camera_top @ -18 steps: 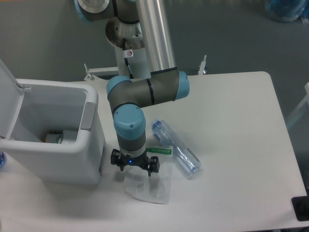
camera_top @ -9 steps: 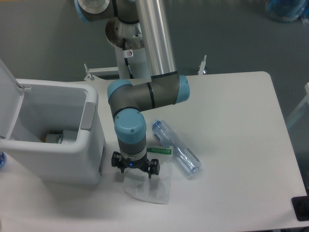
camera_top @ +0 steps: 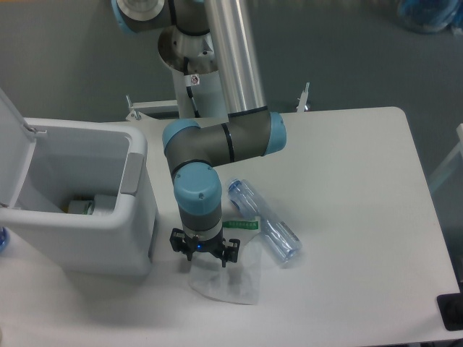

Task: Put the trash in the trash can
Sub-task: 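Lift the plastic bag and carry it over the trash bin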

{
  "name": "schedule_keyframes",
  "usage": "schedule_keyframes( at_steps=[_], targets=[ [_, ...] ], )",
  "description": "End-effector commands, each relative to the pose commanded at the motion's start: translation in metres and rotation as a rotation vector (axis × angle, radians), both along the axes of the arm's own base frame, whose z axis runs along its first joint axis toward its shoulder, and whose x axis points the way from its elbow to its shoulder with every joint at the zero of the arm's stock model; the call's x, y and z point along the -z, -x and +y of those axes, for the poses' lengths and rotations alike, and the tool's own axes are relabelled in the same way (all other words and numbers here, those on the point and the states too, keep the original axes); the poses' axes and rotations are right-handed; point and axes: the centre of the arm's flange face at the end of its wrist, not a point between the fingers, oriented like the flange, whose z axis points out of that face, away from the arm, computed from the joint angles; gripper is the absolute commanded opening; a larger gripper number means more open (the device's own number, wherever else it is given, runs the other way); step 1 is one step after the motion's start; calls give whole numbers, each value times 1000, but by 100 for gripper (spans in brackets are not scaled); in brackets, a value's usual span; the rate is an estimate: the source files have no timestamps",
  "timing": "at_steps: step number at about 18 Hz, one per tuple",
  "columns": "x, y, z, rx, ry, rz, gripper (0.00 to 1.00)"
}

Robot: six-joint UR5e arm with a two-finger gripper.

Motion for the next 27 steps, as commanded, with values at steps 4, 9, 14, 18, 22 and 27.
schedule_keyframes(
  at_steps=[4, 9, 14, 18, 22, 27],
  targets=[
    [1, 1, 0, -1, 5, 4, 5],
    [1, 6, -3, -6, 15, 18, 0],
    [-44, 43, -14, -28, -49, 62, 0],
    [-95, 53, -19, -49, -186, 38, 0],
    [-149, 71, -27, -115, -347, -10, 0],
    [-213, 78, -46, -140, -518, -61, 0]
  ],
)
